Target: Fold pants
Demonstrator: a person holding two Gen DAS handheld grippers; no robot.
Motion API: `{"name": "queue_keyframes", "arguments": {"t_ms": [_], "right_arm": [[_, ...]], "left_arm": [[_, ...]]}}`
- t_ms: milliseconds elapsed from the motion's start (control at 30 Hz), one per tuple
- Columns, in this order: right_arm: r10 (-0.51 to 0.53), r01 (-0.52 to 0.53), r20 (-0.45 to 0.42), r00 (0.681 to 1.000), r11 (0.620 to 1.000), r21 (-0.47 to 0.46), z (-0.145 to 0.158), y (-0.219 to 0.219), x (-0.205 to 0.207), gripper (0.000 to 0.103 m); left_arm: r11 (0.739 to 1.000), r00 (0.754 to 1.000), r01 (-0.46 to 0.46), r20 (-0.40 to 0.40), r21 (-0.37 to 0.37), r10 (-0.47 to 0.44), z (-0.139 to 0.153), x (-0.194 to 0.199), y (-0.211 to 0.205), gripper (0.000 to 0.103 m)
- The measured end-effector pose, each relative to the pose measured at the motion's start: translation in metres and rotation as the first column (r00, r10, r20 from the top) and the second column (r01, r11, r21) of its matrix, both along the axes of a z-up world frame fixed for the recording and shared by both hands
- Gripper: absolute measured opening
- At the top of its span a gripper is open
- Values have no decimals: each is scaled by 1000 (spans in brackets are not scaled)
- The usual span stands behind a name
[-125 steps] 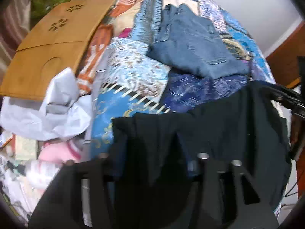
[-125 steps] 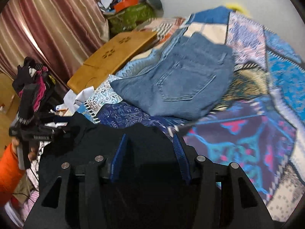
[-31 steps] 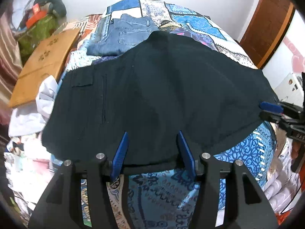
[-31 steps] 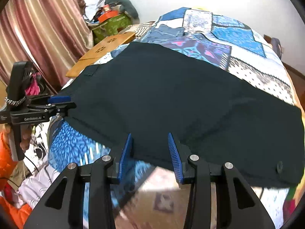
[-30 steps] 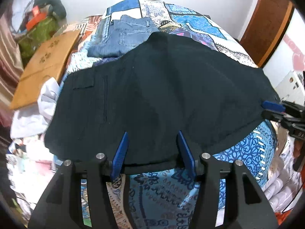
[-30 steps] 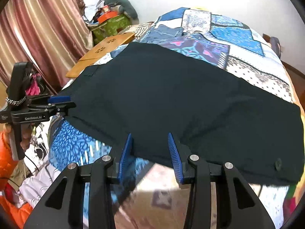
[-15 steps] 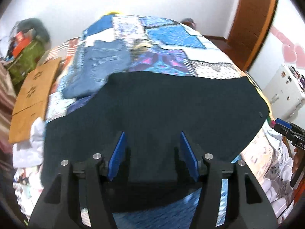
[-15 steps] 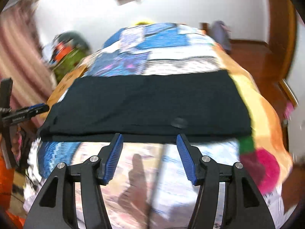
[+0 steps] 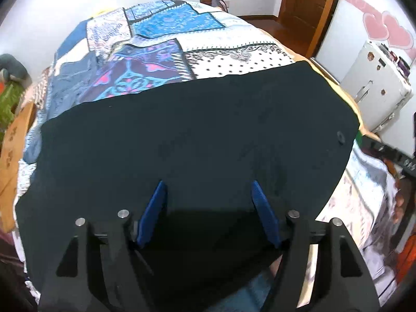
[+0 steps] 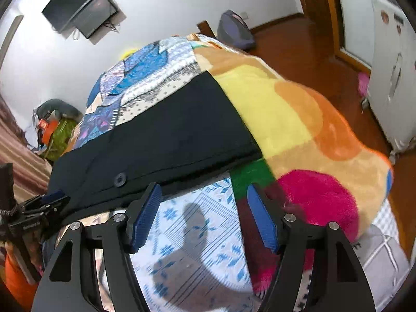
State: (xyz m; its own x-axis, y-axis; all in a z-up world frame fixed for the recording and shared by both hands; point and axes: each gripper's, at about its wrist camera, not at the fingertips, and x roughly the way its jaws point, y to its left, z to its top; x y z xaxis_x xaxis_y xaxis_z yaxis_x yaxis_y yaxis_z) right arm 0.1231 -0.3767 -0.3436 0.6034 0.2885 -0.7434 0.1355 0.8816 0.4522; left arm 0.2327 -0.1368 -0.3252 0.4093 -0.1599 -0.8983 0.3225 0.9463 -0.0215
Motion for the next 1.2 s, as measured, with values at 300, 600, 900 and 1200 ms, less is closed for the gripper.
{"name": "queue_keyframes", "arguments": {"t_ms": [300, 600, 900, 1200], "right_arm": [[-88, 80, 43, 995, 985, 153, -15, -21, 13, 63], [-72, 60, 111, 991, 993, 103, -2, -17, 18, 16], [-1, -6, 265, 964, 1000, 27, 62, 5, 25, 14], [156, -148, 395, 905, 988, -51, 129, 72, 35, 13]], "left_arm": [[1000, 1000, -19, 1, -20, 19, -8, 18, -20, 81], [1000, 1000, -1, 7, -21, 1, -7, 20, -32, 81], [996, 997, -14, 75, -92, 21, 33, 2, -2, 81], [982, 963, -124, 223, -143, 154, 90, -31, 79, 81]]}}
